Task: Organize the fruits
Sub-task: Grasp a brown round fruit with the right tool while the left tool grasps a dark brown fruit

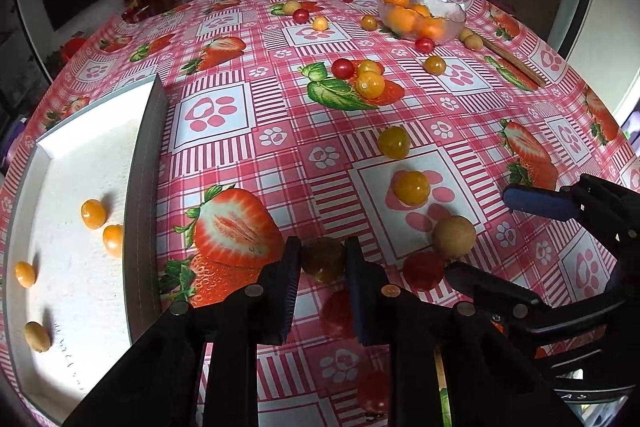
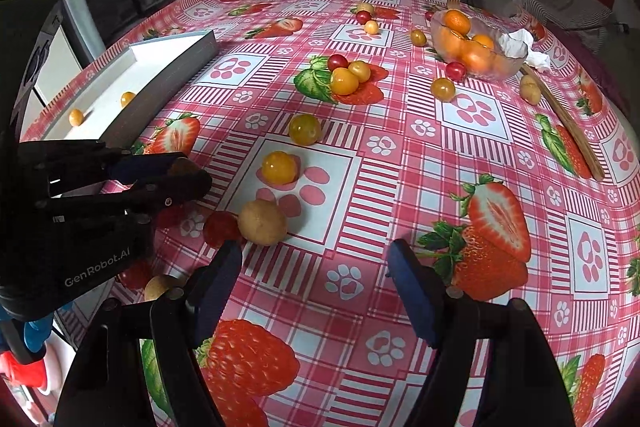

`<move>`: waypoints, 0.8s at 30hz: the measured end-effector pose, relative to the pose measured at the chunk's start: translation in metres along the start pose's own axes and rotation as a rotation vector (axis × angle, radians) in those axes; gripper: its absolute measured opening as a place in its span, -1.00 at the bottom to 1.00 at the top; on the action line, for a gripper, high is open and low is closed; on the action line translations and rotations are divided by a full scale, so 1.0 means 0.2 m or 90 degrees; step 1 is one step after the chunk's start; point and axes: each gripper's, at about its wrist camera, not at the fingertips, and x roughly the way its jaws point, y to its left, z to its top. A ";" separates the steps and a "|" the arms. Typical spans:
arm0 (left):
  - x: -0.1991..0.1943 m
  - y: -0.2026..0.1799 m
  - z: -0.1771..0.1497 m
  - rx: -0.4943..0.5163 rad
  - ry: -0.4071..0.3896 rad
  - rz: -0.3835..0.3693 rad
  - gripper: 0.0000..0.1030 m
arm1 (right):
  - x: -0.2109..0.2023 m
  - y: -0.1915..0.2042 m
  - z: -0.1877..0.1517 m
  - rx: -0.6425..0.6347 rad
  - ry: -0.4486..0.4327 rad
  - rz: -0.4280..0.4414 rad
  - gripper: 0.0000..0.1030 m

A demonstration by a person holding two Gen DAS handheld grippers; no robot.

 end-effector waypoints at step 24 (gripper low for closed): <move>-0.15 0.12 -0.05 -0.086 -0.048 -0.051 -0.55 | -0.06 -0.14 0.01 0.106 0.012 0.080 -0.48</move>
